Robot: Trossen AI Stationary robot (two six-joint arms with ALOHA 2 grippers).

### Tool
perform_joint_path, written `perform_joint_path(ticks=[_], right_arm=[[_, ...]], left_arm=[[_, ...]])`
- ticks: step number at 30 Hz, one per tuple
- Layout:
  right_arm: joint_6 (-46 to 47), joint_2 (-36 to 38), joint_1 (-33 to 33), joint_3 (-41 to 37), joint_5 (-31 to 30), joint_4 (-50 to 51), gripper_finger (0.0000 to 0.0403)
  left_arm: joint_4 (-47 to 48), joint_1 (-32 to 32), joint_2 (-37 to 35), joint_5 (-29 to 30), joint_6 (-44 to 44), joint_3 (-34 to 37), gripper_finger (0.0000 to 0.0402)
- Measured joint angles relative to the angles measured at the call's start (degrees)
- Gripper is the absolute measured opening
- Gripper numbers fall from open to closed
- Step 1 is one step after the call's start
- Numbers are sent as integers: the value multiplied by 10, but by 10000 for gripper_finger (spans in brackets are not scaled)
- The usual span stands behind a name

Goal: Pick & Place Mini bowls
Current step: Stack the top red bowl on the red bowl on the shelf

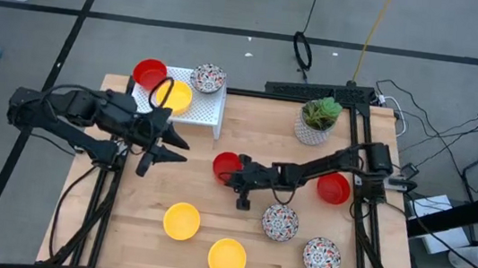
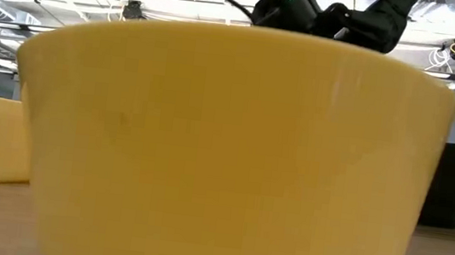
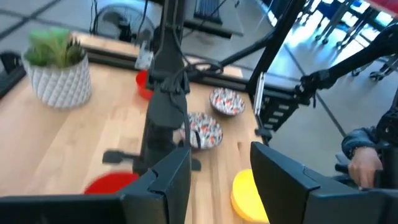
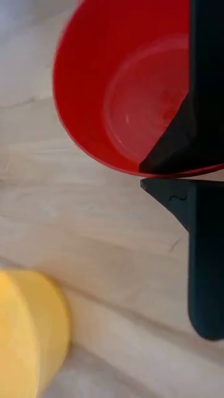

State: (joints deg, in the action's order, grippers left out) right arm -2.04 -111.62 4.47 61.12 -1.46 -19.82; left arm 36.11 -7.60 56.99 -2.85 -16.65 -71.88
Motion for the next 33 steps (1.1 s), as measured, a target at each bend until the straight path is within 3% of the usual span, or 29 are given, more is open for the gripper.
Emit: perform_joint_path(ticks=[12, 19, 26, 33], right_arm=[[-28, 7, -8, -1, 0, 1, 101], [-32, 55, -6, -1, 0, 55, 150], [-21, 160, -6, -5, -2, 183, 149], [19, 286, -6, -73, -2, 249, 135]], left_arm=[[55, 0, 0, 0, -3, 0, 168], [94, -1, 15, 0, 2, 7, 168], [91, -1, 71, 19, 33, 27, 168], [91, -1, 157, 59, 102, 31, 168]])
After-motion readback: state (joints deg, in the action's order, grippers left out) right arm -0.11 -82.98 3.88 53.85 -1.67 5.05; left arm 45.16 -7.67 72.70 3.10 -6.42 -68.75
